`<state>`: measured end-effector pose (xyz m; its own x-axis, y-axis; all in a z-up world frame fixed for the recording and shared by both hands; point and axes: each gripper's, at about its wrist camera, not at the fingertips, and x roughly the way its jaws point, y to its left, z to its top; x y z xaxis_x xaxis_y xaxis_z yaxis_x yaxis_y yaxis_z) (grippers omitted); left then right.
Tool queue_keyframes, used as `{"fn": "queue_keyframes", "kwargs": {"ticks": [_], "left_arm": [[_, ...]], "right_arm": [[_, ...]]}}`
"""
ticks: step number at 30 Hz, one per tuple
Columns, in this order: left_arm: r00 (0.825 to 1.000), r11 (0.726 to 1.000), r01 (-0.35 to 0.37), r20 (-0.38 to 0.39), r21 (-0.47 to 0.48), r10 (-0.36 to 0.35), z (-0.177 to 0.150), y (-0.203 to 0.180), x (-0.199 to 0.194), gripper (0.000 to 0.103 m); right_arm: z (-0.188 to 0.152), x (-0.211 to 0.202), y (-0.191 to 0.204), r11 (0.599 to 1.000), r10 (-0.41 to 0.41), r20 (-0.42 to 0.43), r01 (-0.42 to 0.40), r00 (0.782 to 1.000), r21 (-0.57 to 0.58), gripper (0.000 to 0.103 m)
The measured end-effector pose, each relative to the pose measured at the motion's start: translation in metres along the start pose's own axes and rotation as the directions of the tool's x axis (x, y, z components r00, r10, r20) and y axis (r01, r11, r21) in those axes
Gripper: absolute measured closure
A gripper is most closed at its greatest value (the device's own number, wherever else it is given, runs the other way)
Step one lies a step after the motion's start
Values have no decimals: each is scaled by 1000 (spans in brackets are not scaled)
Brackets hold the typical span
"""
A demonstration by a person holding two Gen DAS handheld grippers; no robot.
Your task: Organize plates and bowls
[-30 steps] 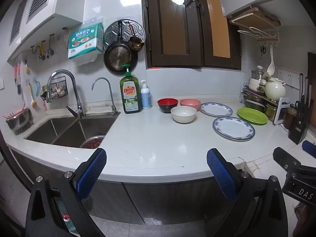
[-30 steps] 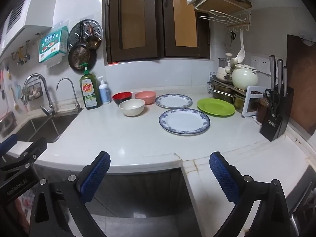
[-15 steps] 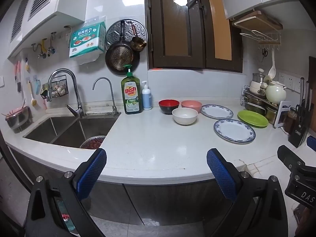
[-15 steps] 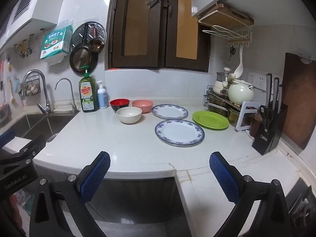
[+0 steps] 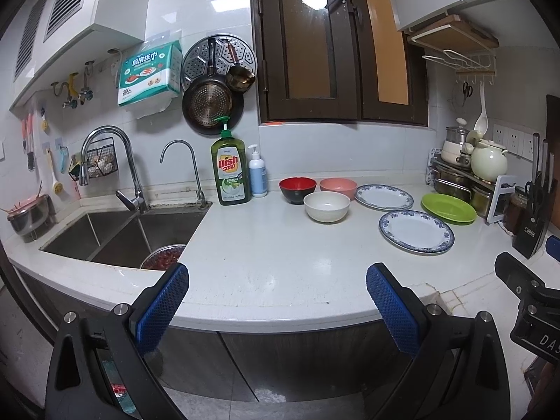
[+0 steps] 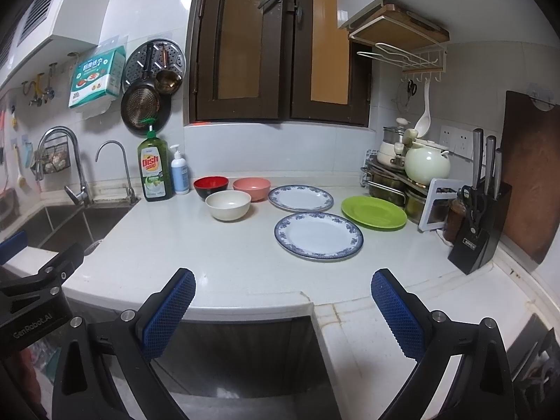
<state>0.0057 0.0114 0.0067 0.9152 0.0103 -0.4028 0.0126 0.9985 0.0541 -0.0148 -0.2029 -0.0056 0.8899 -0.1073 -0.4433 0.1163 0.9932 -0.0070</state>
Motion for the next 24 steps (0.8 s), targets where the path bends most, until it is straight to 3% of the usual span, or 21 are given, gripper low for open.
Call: {"fn": "queue_keyframes", "kwargs": {"ticks": [24], "left_arm": [[1000,1000,19,18,12,-19,10,3,4,0]], "right_arm": [[8,0,5,1000,1,22,-1,1000,11,1]]}}
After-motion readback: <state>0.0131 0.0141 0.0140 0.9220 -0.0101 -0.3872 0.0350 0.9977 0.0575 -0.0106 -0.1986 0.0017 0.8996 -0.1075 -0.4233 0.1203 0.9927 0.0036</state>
